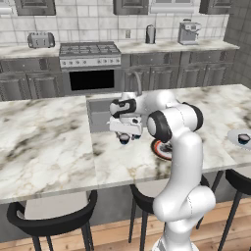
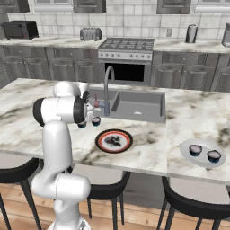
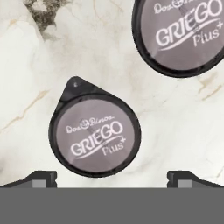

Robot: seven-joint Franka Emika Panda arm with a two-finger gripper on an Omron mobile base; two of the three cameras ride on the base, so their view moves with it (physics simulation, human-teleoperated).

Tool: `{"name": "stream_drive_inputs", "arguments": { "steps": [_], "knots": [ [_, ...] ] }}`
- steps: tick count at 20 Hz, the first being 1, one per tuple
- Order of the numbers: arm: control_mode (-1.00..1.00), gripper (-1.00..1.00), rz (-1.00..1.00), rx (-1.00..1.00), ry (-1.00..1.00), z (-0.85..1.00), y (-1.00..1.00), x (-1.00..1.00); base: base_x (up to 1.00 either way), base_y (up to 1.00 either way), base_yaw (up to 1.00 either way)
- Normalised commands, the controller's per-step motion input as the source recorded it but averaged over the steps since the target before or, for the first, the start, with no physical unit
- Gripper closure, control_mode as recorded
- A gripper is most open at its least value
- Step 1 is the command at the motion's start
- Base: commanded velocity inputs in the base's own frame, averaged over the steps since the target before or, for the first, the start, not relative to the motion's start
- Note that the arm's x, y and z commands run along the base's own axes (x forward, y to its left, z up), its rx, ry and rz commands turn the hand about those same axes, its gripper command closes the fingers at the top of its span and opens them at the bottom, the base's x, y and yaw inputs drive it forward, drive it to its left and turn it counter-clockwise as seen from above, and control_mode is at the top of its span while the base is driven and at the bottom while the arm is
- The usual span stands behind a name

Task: Place two yogurt containers on each plate.

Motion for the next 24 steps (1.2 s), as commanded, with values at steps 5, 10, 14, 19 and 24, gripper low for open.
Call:
{"name": "stream_drive_inputs", "arguments": {
  "steps": [5,10,14,19,24],
  "knots": [
    [-1.0,-1.0,0.0,0.0,0.0,-0.07,0.0,0.04,0.0,0.0,0.0],
    [-1.0,-1.0,0.0,0.0,0.0,-0.01,0.01,0.11,0.0,0.0,0.0],
    [-1.0,-1.0,0.0,0.0,0.0,0.0,0.0,0.08,0.0,0.0,0.0],
    [-1.0,-1.0,0.0,0.0,0.0,-0.05,0.0,0.08,0.0,0.0,0.0],
    [-1.0,-1.0,0.0,0.0,0.0,-0.09,0.0,0.01,0.0,0.0,0.0]
  ]
}}
